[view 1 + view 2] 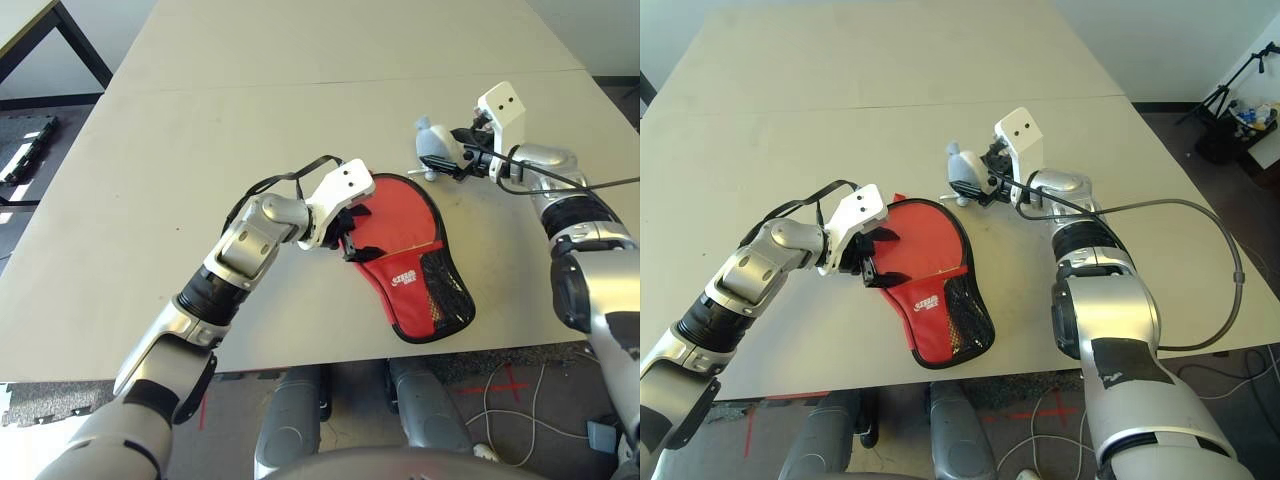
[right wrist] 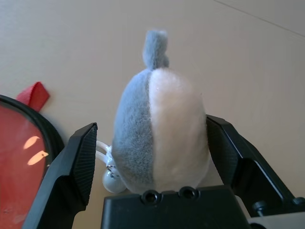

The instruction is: Store the ping-pong paddle in its case and zip it.

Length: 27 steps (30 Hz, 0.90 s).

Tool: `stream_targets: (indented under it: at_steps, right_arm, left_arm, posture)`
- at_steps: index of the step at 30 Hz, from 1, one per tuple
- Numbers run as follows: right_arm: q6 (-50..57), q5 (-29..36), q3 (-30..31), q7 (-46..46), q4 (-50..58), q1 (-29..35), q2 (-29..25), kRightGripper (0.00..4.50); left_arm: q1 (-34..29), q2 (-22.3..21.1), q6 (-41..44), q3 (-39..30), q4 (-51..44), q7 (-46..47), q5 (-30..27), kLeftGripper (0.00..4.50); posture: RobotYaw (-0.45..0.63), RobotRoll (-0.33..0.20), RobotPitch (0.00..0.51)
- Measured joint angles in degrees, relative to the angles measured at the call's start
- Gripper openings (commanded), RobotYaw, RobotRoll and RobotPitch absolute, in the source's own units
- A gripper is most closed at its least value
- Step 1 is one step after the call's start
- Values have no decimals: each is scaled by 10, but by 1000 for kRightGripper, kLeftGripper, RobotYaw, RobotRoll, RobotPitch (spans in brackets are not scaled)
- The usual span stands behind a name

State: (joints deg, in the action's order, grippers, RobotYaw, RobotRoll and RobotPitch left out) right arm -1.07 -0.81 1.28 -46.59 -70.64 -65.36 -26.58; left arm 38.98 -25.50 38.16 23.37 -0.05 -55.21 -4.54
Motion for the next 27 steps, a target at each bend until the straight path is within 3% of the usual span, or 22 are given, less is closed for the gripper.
stream_targets:
  at_steps: [9, 13, 27]
  right_arm:
    - [2, -3, -1, -12, 3, 4, -26, 1025]
    - [2, -3, -1, -57, 19, 17, -56, 270]
    - [68, 11, 1, -284, 170, 116, -158, 208]
  left_arm:
    - [-4, 0, 8, 1, -7, 1, 0, 4500]
    - [-5, 0, 8, 1, -8, 1, 0, 4500]
    - [-5, 8, 4, 2, -5, -1, 0, 4500]
  posture:
    - [-100, 0, 206]
    - [-107, 0, 205]
    - [-122, 0, 202]
